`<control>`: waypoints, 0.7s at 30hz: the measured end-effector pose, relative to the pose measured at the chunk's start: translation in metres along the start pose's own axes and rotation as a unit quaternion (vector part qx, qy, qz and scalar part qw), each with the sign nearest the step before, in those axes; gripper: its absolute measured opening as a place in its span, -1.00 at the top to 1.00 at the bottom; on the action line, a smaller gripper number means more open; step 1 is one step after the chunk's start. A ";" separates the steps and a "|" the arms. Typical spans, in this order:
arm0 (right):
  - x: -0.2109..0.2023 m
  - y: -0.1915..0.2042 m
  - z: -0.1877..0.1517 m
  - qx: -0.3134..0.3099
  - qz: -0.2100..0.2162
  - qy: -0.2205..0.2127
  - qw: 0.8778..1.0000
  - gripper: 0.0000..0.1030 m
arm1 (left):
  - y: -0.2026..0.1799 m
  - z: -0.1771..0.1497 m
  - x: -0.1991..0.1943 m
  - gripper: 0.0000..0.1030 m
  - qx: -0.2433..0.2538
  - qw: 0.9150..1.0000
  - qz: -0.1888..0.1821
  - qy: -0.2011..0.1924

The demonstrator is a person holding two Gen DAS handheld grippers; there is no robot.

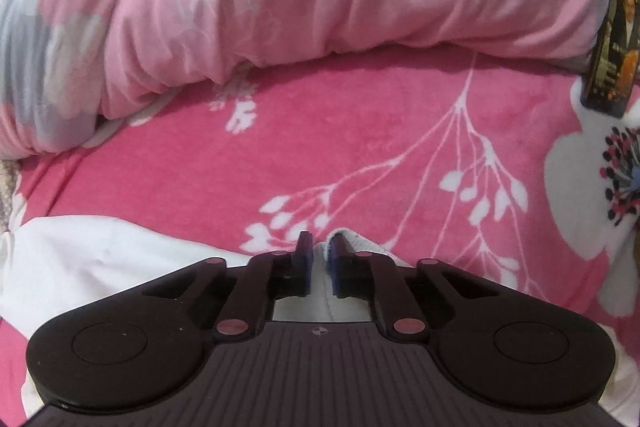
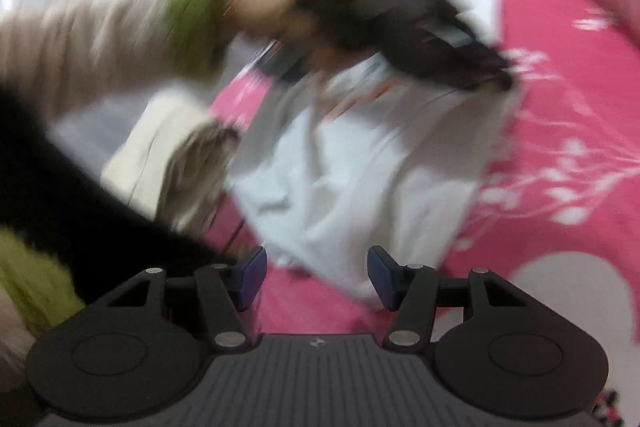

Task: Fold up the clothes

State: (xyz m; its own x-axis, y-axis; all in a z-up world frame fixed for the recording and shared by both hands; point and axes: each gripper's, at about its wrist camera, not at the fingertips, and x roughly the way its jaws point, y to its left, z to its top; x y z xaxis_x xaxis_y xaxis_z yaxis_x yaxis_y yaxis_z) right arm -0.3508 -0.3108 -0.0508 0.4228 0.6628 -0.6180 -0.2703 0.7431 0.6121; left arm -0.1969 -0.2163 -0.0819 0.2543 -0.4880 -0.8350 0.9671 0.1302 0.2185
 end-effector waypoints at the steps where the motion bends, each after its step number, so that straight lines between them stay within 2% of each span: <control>1: -0.006 -0.007 0.001 0.022 -0.009 -0.014 1.000 -0.15 | 0.003 0.000 -0.004 0.93 -0.010 1.000 0.001 -0.005; 4: -0.012 -0.030 0.001 0.098 -0.059 -0.047 0.992 -0.15 | 0.011 0.002 -0.013 0.93 -0.035 0.999 0.007 -0.020; 7: 0.001 -0.052 0.000 0.164 -0.105 -0.038 0.980 -0.15 | 0.015 0.003 -0.019 0.93 -0.049 0.998 0.014 -0.032; 9: 0.013 -0.062 -0.001 0.197 -0.115 -0.034 0.973 -0.11 | 0.018 0.003 -0.025 0.93 -0.061 0.997 0.019 -0.043; 12: 0.028 -0.070 0.001 0.229 -0.089 -0.032 0.969 -0.04 | 0.025 0.003 -0.039 0.96 -0.092 0.993 0.028 -0.074; 16: 0.042 -0.073 0.002 0.265 -0.044 -0.022 0.963 0.05 | 0.038 0.003 -0.061 0.96 -0.142 0.982 0.040 -0.121; 21: 0.052 -0.074 -0.004 0.294 -0.031 -0.007 0.955 0.17 | 0.053 0.001 -0.085 0.97 -0.190 0.966 0.050 -0.167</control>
State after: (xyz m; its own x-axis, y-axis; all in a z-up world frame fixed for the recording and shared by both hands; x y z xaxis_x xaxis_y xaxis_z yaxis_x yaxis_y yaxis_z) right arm -0.3121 -0.3312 -0.1299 0.4353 0.6141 -0.6583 0.2875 0.5981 0.7480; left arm -0.1670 -0.1684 0.0012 0.3942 -0.6995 -0.5961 0.8832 0.4678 0.0352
